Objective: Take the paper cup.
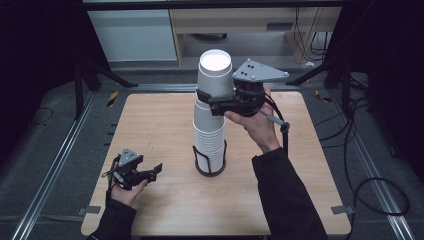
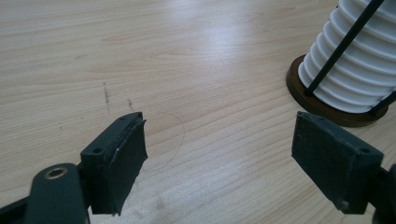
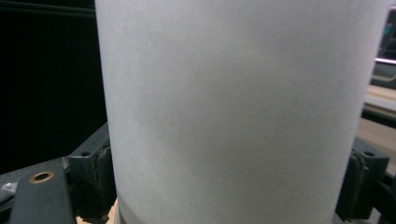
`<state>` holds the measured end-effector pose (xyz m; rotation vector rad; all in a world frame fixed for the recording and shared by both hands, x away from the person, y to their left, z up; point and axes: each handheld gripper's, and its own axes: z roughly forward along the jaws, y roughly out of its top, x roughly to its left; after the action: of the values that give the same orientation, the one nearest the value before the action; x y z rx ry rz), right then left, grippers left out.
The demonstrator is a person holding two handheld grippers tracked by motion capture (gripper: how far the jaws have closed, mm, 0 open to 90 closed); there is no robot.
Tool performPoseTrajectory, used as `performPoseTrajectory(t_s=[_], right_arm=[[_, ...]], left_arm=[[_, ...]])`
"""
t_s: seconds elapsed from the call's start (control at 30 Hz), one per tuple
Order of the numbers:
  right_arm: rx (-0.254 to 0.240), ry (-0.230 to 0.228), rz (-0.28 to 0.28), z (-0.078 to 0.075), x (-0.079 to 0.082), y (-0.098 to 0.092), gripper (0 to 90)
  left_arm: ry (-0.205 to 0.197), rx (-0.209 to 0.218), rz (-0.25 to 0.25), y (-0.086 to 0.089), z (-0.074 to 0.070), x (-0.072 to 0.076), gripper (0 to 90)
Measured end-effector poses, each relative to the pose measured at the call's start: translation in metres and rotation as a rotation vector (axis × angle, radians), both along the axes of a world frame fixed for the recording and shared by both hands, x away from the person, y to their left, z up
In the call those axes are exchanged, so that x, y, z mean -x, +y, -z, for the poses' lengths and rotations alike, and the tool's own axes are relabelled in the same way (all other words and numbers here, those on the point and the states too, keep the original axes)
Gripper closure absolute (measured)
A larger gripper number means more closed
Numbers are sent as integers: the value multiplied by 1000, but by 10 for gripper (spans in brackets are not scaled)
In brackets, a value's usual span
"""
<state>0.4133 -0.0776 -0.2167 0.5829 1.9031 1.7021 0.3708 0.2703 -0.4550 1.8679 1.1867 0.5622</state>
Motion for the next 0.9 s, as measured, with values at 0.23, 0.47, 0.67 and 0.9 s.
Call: performPoseTrajectory(t_s=[0.23, 0.47, 0.67, 0.9], right_arm=[[-1, -25, 22, -9, 11, -22, 146], [-11, -19, 55, -1, 18, -45, 146], [-20, -7, 98, 16, 24, -67, 146], [-10, 18, 120, 37, 32, -86, 147]], left_arm=[[-9, 3, 1, 0, -2, 1, 174], [-12, 3, 2, -2, -3, 2, 174], [-14, -1, 9, -4, -4, 3, 175], [-17, 1, 29, -6, -6, 4, 175]])
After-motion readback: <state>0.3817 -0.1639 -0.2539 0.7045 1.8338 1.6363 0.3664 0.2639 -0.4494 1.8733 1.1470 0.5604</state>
